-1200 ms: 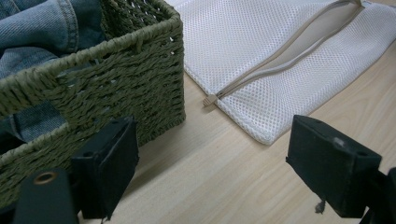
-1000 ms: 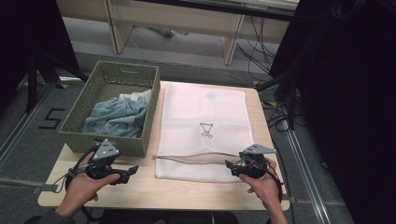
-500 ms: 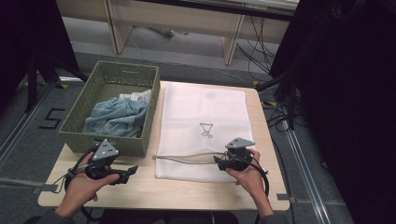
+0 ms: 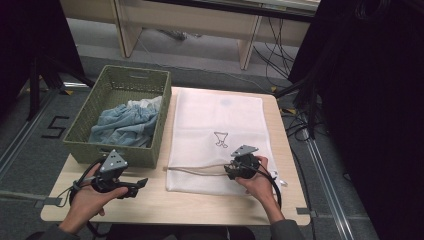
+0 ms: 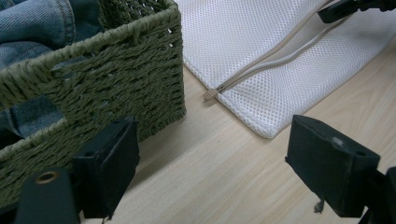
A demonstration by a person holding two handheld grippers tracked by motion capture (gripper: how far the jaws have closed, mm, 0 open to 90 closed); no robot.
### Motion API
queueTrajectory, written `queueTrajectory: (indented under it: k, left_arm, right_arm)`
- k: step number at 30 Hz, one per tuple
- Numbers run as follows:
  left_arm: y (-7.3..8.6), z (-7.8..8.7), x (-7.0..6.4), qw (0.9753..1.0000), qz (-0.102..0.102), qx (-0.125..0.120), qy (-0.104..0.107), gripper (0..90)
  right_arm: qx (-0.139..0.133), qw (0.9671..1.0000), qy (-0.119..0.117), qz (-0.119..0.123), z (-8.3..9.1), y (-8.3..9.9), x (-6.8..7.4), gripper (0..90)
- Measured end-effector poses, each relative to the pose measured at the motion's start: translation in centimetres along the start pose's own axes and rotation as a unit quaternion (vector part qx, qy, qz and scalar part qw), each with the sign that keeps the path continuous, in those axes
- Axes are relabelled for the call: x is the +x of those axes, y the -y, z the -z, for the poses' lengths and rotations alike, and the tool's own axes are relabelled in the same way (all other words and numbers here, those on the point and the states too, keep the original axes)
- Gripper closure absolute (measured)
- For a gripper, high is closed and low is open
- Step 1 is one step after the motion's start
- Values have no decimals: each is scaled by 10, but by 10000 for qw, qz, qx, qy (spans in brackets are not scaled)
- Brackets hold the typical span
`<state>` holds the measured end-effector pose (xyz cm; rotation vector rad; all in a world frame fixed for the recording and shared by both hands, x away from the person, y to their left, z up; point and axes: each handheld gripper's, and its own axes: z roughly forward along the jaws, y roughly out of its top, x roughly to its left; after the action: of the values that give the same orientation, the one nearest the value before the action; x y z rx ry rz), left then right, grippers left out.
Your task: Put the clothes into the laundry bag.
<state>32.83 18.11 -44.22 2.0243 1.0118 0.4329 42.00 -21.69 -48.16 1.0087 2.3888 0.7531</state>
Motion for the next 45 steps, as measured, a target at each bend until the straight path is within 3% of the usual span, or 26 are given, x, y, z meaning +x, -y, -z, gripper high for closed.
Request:
queueTrajectory:
  k: [4,6,12,14,15,20,22,26,28,30,31,32,33,35,37,39,41,42,45]
  left_arm:
    - [0,-1,0,10000,32,9,26,163]
    - [0,1,1,9999,-93,97,30,163]
    - [0,1,1,10000,-15,5,-57,167]
    - [0,1,1,10000,-11,45,-30,168]
    - [0,1,1,10000,-3,36,-49,167]
    - [0,2,3,9999,-53,49,-71,166]
    - [-1,3,3,9999,31,-40,-111,167]
    - [-4,9,9,9998,87,-138,-73,169]
    - [-9,14,13,9990,246,-323,-168,166]
    - [-17,20,23,9984,311,-428,-216,164]
    - [-20,23,26,9981,320,-469,-257,164]
    - [-27,28,32,9975,301,-544,-333,160]
    - [-31,31,36,9971,303,-598,-373,160]
    - [-43,35,48,9967,258,-642,-422,159]
    - [-56,32,67,9978,283,-504,-330,154]
    - [-66,27,81,9971,312,-476,-514,152]
    - [-81,11,108,9982,221,-200,-511,152]
    - [-81,11,108,9982,221,-200,-511,152]
    - [-94,-9,130,9990,141,83,-406,152]
  right_arm:
    - [111,9999,-51,101,-7,-6,1,417]
    - [103,9999,-60,52,-10,-9,1,432]
    - [-124,9999,-68,56,-9,-16,2,496]
    - [-201,9997,-122,4,-6,-18,3,541]
    - [-324,9992,-212,-64,-3,-20,4,607]
    - [-365,9991,-209,-35,4,-25,6,713]
    - [-428,9989,-185,59,7,-27,4,762]
    - [-475,9986,-215,-98,15,-29,0,811]
    - [-546,9981,-224,-185,19,-30,-2,819]
    - [-707,9971,-242,-118,20,-32,-6,824]
    - [-681,9969,-267,-291,22,-32,-5,824]
    - [-694,9969,-226,-309,22,-32,-5,824]
    - [-746,9968,-209,-191,22,-33,-8,824]
    - [-779,9965,-203,-218,24,-34,-8,824]
    - [-826,9959,-211,-317,25,-34,-8,824]
    - [-916,9951,-187,-314,26,-35,-11,824]
    - [-907,9951,-219,-337,26,-35,-11,824]
    - [-900,9951,-223,-335,27,-35,-12,824]
    - [-863,9953,-255,-354,27,-35,-12,826]
